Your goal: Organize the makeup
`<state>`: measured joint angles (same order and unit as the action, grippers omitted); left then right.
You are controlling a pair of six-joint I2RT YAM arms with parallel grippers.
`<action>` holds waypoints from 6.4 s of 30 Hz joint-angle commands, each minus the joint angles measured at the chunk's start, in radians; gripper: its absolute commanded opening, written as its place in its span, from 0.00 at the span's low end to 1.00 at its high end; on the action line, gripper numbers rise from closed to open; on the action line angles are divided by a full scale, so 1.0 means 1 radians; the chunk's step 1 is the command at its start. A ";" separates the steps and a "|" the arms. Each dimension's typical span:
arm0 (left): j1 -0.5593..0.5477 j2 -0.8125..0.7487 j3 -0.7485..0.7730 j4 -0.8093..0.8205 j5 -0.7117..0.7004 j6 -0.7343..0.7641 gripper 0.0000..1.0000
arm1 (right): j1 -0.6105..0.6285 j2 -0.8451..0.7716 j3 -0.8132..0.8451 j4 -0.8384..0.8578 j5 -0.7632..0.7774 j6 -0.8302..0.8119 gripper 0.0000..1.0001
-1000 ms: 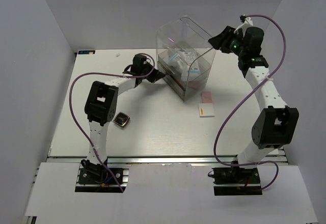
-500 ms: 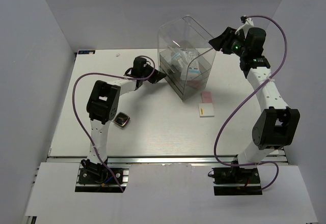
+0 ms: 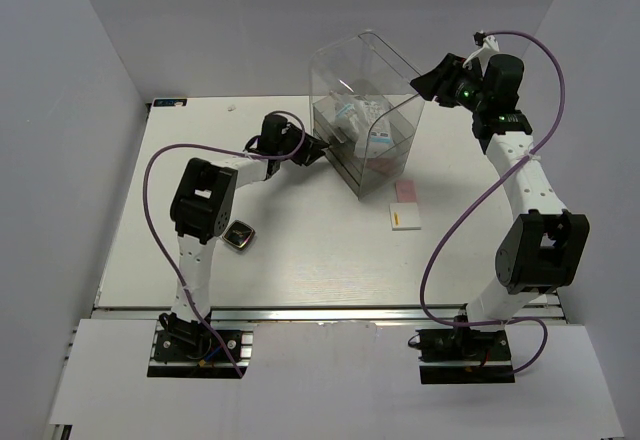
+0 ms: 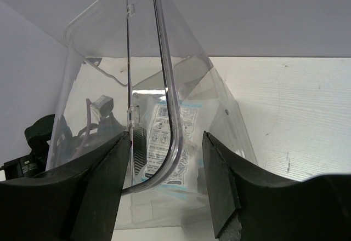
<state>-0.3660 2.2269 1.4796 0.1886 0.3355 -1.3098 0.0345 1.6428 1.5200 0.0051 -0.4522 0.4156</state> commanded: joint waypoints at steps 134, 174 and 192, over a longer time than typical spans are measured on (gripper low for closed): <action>0.283 -1.170 -0.711 -0.692 -0.417 0.678 0.98 | 0.317 -0.090 -0.616 -0.318 0.507 -0.307 0.39; 0.283 -1.267 -0.849 -0.690 -0.337 0.658 0.98 | 0.533 -0.029 -0.520 -0.453 0.035 -1.529 0.90; 0.283 -1.253 -0.846 -0.684 -0.337 0.666 0.98 | 0.551 0.150 -0.357 -0.631 -0.025 -1.491 0.89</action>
<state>-0.0872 0.9821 0.6281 -0.5121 -0.0105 -0.6514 0.5781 1.7863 1.1389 -0.5362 -0.4374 -1.0760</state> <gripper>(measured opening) 0.982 0.895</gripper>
